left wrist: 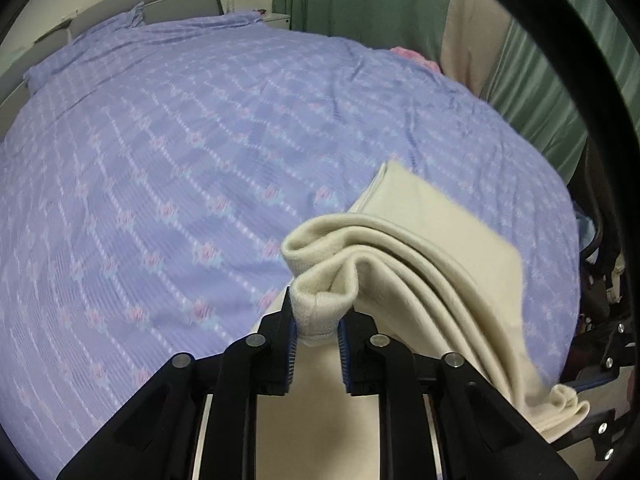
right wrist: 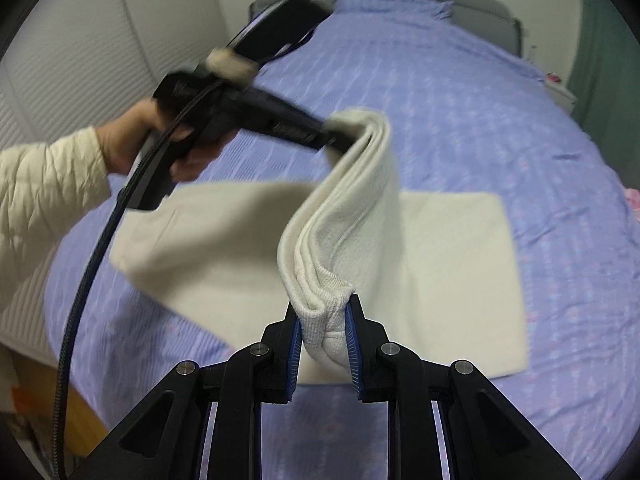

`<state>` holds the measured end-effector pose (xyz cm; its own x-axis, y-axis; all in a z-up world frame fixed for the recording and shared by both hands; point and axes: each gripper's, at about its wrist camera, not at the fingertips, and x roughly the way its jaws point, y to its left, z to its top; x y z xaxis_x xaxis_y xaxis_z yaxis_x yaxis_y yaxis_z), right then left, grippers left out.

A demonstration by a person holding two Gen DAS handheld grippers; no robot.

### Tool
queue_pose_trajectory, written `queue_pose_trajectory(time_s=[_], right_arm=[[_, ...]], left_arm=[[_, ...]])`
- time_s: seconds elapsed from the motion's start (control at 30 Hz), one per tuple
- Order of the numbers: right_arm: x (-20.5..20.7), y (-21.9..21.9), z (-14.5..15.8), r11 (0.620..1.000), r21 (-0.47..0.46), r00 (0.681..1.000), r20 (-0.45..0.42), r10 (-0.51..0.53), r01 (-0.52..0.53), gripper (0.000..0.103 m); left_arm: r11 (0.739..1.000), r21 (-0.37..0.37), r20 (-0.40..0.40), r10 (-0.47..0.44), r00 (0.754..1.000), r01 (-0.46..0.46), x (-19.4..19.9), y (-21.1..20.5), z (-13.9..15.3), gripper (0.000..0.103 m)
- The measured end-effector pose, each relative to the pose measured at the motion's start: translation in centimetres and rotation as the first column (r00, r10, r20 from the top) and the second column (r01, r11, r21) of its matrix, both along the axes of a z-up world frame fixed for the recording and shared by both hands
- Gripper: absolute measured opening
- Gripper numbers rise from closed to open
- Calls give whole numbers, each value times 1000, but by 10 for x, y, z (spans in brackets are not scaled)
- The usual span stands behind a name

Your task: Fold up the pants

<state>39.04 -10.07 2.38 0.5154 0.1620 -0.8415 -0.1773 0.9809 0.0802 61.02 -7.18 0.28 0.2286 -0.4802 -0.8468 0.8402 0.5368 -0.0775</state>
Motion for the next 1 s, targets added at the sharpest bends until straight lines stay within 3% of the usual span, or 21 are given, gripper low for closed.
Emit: queue_pose_trajectory(time_s=[0.07, 0.13, 0.27, 0.33, 0.4, 0.47, 0.6, 0.67, 0.77, 0.8, 0.87, 0.9, 0.93, 1.0], right_arm=[[1, 11, -15, 1000, -19, 1000, -21, 23, -23, 21], [4, 18, -29, 999, -20, 998, -55, 29, -31, 22], [7, 39, -57, 997, -43, 992, -117, 55, -61, 22], [7, 47, -68, 996, -57, 988, -141, 66, -74, 22], [6, 51, -78, 994, -69, 985, -158, 72, -84, 22], [5, 51, -84, 994, -72, 983, -167, 74, -87, 22], [6, 56, -86, 993, -74, 982, -171, 75, -89, 22], [5, 55, -87, 994, -69, 983, -172, 69, -82, 22], [4, 52, -88, 996, -56, 983, -173, 57, -68, 22], [5, 51, -89, 996, -54, 983, -173, 56, -66, 22], [6, 48, -88, 997, -43, 983, -176, 50, -59, 22], [7, 46, -88, 998, -36, 983, -176, 48, -55, 22], [7, 44, -86, 998, -33, 984, -174, 48, -54, 22], [7, 41, -82, 998, -19, 985, -167, 47, -51, 22]], left_arm=[[999, 38, 13, 17, 1000, -18, -1, 20, -12, 33], [994, 89, 18, 62, 998, -63, 3, 40, -23, 59], [970, 185, 28, 157, 987, -159, -2, 89, -44, 70], [959, 192, 15, 212, 977, -211, -7, 112, -52, 70], [954, 158, -51, 265, 963, -254, -12, 130, -58, 70], [947, 63, -160, 321, 934, -314, -15, 141, -60, 70], [898, -106, -379, 361, 852, -428, -16, 130, -73, 70], [876, -129, -435, 370, 821, -464, -11, 121, -85, 70], [874, -110, -448, 382, 808, -474, -5, 101, -93, 70], [876, -94, -449, 387, 805, -473, -5, 91, -96, 67], [872, -66, -434, 412, 801, -485, -6, 83, -99, 43], [870, -52, -431, 423, 797, -490, -5, 79, -99, 25], [867, -48, -437, 429, 791, -497, -4, 78, -97, 17], [870, -47, -414, 431, 802, -491, -1, 75, -85, 14]])
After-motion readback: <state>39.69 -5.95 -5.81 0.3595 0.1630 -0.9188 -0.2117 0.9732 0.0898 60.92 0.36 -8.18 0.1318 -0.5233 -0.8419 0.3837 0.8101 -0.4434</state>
